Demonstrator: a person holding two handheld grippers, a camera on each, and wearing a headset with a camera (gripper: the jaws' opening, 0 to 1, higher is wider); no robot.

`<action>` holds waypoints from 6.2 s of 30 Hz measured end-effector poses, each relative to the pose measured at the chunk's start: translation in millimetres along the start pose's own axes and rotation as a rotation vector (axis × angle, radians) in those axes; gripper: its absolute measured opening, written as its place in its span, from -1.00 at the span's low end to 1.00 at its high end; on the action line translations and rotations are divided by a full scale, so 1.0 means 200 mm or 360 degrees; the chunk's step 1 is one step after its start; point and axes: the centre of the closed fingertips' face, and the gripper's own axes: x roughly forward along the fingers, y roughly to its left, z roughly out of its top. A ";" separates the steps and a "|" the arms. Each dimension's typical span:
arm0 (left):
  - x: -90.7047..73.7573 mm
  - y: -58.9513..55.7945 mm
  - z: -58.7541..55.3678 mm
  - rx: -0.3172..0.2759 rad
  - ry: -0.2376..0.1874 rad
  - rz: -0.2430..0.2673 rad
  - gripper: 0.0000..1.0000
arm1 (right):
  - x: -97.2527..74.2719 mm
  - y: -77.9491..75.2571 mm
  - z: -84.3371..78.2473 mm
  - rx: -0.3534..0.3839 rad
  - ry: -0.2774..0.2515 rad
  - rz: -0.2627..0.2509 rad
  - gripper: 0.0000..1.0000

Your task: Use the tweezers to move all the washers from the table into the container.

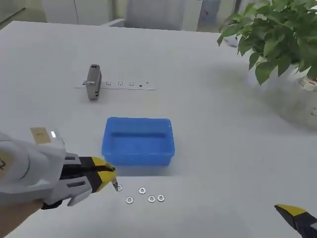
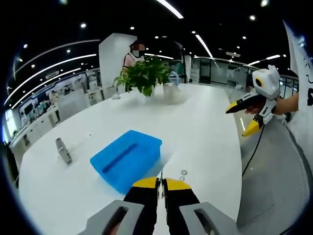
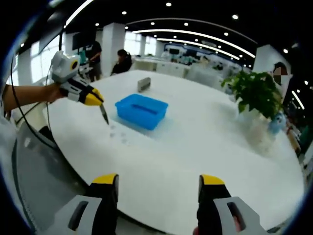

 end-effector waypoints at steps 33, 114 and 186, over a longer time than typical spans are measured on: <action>0.07 0.05 -0.06 0.0016 0.0050 0.0008 -0.99 | 0.00 -0.05 -0.01 0.0255 -0.0022 -0.0016 0.20; 0.08 0.03 -0.04 0.0055 0.0144 -0.0009 -1.00 | 0.00 -0.05 0.02 0.0211 -0.0051 -0.0009 0.11; -0.06 0.21 0.34 0.0212 0.0065 0.0059 -1.00 | 0.11 0.12 0.00 -0.0150 0.0022 0.0069 0.61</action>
